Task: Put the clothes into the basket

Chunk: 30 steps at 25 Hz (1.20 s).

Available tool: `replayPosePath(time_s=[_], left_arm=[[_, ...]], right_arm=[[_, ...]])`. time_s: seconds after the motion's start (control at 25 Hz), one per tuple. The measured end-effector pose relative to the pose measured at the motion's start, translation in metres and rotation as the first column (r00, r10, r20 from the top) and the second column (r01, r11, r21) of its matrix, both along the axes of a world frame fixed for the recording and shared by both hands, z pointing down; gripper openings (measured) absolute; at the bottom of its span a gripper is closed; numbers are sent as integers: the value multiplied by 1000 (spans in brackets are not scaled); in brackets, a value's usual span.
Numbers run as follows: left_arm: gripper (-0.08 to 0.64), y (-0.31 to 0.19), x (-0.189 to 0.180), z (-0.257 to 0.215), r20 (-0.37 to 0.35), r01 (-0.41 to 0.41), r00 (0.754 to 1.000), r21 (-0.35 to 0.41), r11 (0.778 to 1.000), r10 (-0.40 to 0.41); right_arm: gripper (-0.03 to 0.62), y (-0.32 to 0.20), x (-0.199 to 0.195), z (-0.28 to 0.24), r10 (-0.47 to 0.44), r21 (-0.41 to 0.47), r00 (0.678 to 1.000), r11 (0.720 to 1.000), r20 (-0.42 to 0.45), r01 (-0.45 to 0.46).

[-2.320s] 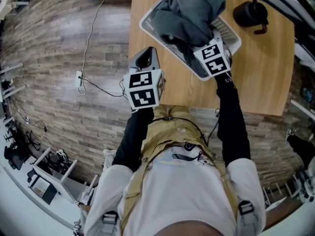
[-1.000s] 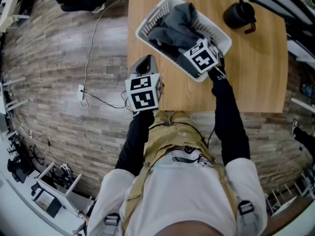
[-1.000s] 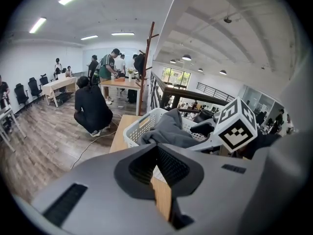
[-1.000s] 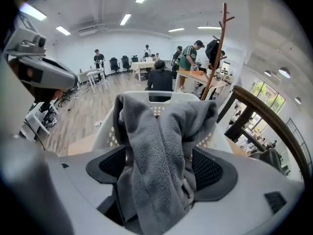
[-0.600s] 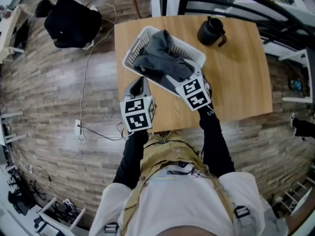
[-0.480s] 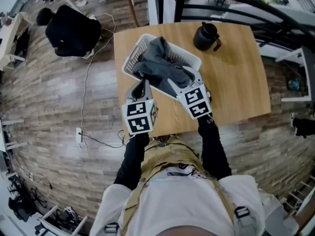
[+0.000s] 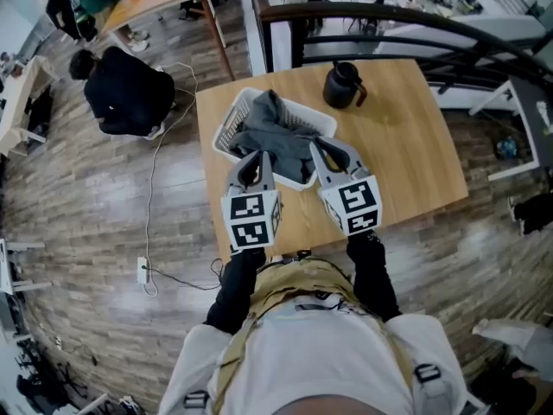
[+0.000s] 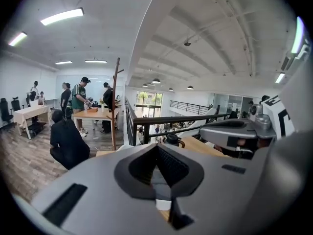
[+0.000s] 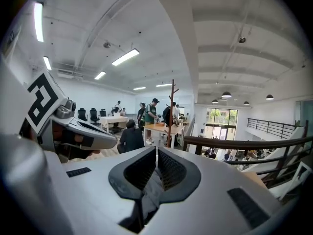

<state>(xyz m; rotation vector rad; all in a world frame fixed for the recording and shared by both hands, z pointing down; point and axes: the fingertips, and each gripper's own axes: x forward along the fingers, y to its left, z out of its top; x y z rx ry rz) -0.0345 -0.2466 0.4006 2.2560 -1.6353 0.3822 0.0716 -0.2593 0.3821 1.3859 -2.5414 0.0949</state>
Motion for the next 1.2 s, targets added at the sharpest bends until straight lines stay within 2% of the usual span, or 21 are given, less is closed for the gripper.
replayPosePath(time_s=[0.4, 0.52, 0.68, 0.96, 1.2], left_arm=[[-2, 5, 10, -39, 7, -19, 1000, 116, 993, 19], [0, 3, 9, -48, 14, -28, 1000, 142, 989, 26], [0, 2, 2, -50, 21, -16, 1000, 147, 989, 14], [-2, 3, -6, -58, 13, 1, 1000, 169, 986, -3], [-1, -5, -15, -72, 32, 20, 999, 233, 972, -29]], right_arm=[[21, 18, 0, -36, 8, 87, 998, 996, 68, -14], [21, 18, -8, -48, -13, 114, 996, 993, 92, 3], [21, 21, -16, -51, -20, 125, 995, 992, 94, 8], [20, 21, -7, -72, 25, 190, 988, 980, 154, -55], [21, 19, -15, -81, 29, 210, 985, 976, 170, -65]])
